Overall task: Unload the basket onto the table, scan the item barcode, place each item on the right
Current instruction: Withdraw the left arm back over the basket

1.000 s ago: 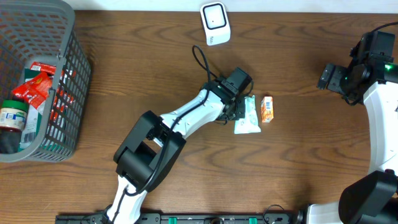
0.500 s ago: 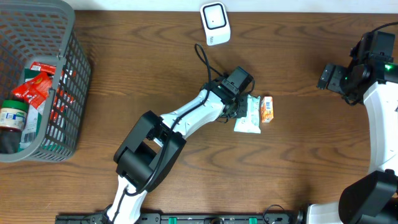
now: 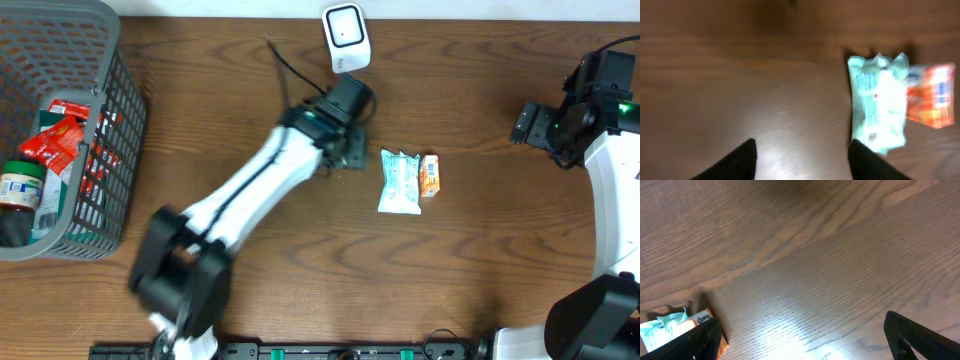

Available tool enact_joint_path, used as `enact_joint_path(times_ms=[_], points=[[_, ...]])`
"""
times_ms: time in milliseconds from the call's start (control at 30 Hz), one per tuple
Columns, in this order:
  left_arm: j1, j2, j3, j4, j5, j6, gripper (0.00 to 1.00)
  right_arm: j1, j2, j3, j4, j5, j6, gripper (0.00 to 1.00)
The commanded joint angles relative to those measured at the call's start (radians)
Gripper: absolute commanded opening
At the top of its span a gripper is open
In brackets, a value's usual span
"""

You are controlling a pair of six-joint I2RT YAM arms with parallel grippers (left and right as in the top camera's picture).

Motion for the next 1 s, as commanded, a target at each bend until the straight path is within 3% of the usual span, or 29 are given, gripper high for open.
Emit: enact_joint_path(times_ms=[0, 133, 267, 400, 567, 633, 967], points=[[0.063, -0.145, 0.085, -0.077, -0.134, 0.088, 0.62, 0.000, -0.003, 0.008, 0.000, 0.005, 0.000, 0.99], [0.216, -0.266, 0.209, -0.211, -0.240, 0.143, 0.63, 0.000, -0.003, 0.008, 0.000, 0.005, 0.000, 0.99], [0.414, -0.350, 0.271, -0.239, -0.251, 0.147, 0.63, 0.000, -0.003, 0.008, 0.000, 0.005, 0.000, 0.99], [0.633, -0.399, 0.271, -0.247, -0.250, 0.146, 0.74, 0.000, -0.003, 0.008, 0.000, 0.005, 0.000, 0.99], [0.853, -0.396, 0.270, -0.317, -0.250, 0.146, 0.76, 0.000, -0.003, 0.008, 0.000, 0.005, 0.000, 0.99], [0.922, -0.388, 0.270, -0.354, -0.250, 0.146, 0.82, 0.000, -0.003, 0.008, 0.000, 0.005, 0.000, 0.99], [1.036, -0.381, 0.270, -0.389, -0.250, 0.142, 0.86, 0.000, -0.003, 0.008, 0.000, 0.005, 0.000, 0.99]])
